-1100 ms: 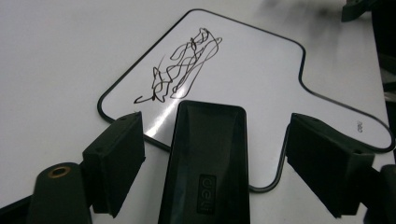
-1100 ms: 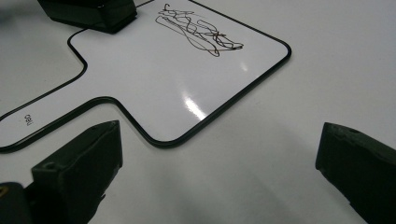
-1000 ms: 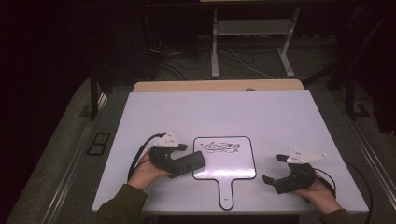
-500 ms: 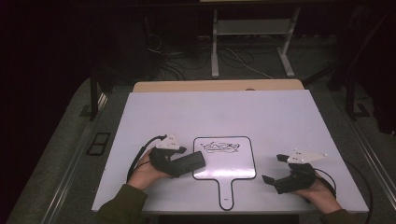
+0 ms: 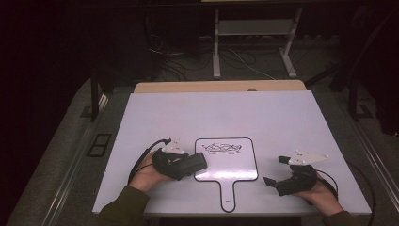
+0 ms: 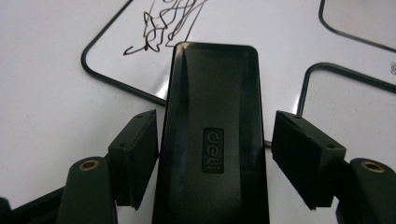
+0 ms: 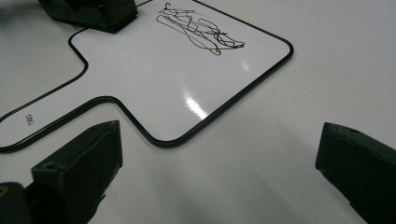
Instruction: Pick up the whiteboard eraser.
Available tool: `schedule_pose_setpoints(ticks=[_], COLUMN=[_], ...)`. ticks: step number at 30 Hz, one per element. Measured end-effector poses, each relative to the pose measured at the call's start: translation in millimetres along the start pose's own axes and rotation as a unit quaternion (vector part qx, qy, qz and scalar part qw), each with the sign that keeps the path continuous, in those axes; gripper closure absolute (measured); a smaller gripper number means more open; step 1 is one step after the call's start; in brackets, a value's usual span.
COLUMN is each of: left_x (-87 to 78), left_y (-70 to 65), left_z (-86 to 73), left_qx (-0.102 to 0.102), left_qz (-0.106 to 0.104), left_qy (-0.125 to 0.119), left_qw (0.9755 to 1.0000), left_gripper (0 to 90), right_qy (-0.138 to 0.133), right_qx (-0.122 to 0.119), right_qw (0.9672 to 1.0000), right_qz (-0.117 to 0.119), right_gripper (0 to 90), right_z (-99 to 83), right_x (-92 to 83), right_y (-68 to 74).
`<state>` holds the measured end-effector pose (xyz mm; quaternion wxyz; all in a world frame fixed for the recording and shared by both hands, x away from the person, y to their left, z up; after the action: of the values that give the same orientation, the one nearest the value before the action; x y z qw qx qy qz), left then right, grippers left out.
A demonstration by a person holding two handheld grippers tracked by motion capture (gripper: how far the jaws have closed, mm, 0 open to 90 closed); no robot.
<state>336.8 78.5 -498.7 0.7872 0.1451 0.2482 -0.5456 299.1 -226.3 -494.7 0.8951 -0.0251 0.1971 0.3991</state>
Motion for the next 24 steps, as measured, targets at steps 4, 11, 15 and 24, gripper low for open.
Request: schedule_pose_setpoints(ticks=[4,11,15,24], left_x=[1.6,2.8,2.9,3.6], left_y=[-0.2,0.3,0.7,1.1], left_z=[-1.5,-2.8,-3.9,-4.4], left_qx=[0.002,0.002,0.001,0.005], left_qz=[0.001,0.001,0.003,0.002], left_qy=[0.005,0.008,0.012,0.015], left_qw=[1.0,1.0,0.9999,0.9999], left_gripper=[31.8,34.2,35.9,37.8], right_qy=[0.001,0.002,0.001,0.001], right_qx=[0.0,0.001,0.001,0.001], right_qw=[1.0,1.0,1.0,1.0], right_qz=[0.001,0.001,0.002,0.001], right_gripper=[0.0,0.0,0.0,0.0], right_z=[-0.3,-0.5,-0.5,-0.5], right_x=[0.1,0.2,0.3,0.1], right_y=[-0.1,0.1,-0.2,-0.6])
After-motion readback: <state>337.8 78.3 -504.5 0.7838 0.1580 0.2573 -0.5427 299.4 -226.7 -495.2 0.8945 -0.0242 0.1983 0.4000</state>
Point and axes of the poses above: each handheld gripper's, and its own axes: x roughly forward along the jaws, z roughly out of its top, y roughly to its left, the point moved 9 cm from there along x, roughly forward along the jaws, and after that the axes turned 14 degrees about -y, right-handed, at the moved point
